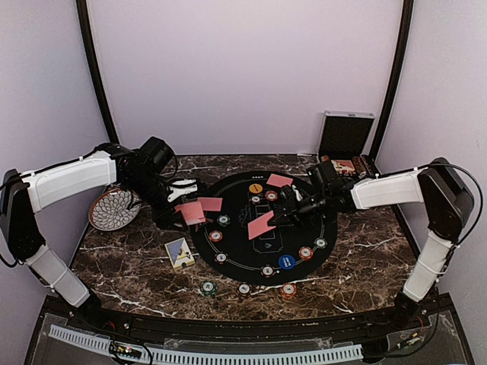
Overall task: Distribute texas hold em gaming equipment
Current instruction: Distribute the poker card in the small blind area, then pick up the poker card from the face-down deck piles.
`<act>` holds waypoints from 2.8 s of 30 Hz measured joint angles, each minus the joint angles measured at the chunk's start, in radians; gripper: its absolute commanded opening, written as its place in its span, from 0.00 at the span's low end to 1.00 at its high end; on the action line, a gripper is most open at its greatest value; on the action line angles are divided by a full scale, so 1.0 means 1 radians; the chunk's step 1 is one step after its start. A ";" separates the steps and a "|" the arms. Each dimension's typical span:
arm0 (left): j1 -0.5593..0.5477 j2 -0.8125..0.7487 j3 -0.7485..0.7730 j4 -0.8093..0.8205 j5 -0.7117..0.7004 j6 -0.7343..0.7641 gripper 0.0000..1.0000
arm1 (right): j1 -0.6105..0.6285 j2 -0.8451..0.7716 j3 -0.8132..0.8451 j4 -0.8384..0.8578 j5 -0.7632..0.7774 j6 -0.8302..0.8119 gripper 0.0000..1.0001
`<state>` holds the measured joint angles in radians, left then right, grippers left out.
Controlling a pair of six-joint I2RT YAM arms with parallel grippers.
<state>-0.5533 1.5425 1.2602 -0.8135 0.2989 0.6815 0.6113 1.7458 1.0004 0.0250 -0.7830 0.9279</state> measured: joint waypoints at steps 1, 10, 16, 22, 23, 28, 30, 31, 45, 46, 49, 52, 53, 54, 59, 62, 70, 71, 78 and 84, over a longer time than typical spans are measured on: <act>0.000 0.000 0.000 0.000 0.000 0.000 0.00 | -0.007 0.000 -0.002 -0.039 0.013 -0.027 0.00; 0.000 0.001 0.000 -0.006 0.000 0.000 0.00 | -0.024 0.020 -0.003 -0.282 0.143 -0.235 0.00; 0.000 0.002 0.000 -0.007 0.000 0.000 0.00 | -0.026 0.032 0.018 -0.406 0.239 -0.320 0.00; 0.000 0.002 0.001 -0.008 0.000 0.004 0.00 | -0.030 0.033 0.051 -0.484 0.325 -0.375 0.10; 0.000 0.002 0.001 -0.008 0.000 0.005 0.00 | -0.031 0.033 0.052 -0.494 0.337 -0.383 0.14; 0.000 0.002 0.001 -0.013 0.000 0.005 0.00 | -0.032 0.033 0.074 -0.554 0.389 -0.413 0.38; 0.000 0.002 0.001 -0.017 0.000 0.005 0.00 | -0.032 0.033 0.099 -0.581 0.414 -0.427 0.46; 0.000 0.002 0.001 -0.018 0.000 0.006 0.00 | -0.033 0.031 0.109 -0.593 0.423 -0.425 0.50; 0.000 0.001 0.001 -0.025 0.000 0.003 0.00 | -0.034 -0.153 0.256 -0.600 0.478 -0.381 0.99; 0.000 0.001 0.001 -0.024 0.000 0.003 0.00 | -0.037 -0.163 0.247 -0.568 0.461 -0.360 0.98; 0.000 0.001 0.001 -0.020 0.000 -0.002 0.00 | -0.070 -0.185 0.171 -0.415 0.364 -0.256 0.99; 0.000 0.001 0.001 -0.014 0.000 -0.005 0.00 | -0.086 -0.172 0.107 -0.338 0.335 -0.197 0.99; 0.000 0.001 0.001 -0.013 0.000 -0.005 0.00 | -0.080 -0.160 0.109 -0.339 0.341 -0.194 0.99; 0.000 0.001 0.001 -0.012 0.000 -0.005 0.00 | -0.068 -0.149 0.116 -0.340 0.348 -0.196 0.99; 0.000 0.001 0.001 -0.008 -0.001 -0.005 0.00 | -0.021 -0.126 0.175 -0.331 0.339 -0.193 0.99; 0.000 0.001 0.001 0.000 -0.001 -0.005 0.00 | -0.017 -0.116 0.191 -0.284 0.295 -0.156 0.99; 0.000 0.001 0.001 0.013 -0.001 -0.005 0.00 | 0.076 0.021 0.264 -0.226 0.252 -0.095 0.99; 0.000 0.001 0.001 0.013 -0.001 -0.005 0.00 | 0.093 0.042 0.284 -0.226 0.251 -0.092 0.99; 0.000 0.001 0.001 0.013 -0.001 -0.005 0.00 | 0.174 0.111 0.395 -0.189 0.233 -0.058 0.99; 0.000 0.001 0.003 0.012 0.000 -0.005 0.00 | 0.215 0.161 0.453 -0.134 0.206 -0.028 0.99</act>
<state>-0.5533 1.5436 1.2636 -0.8013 0.2989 0.6765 0.8261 1.9068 1.4536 -0.1085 -0.5774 0.8997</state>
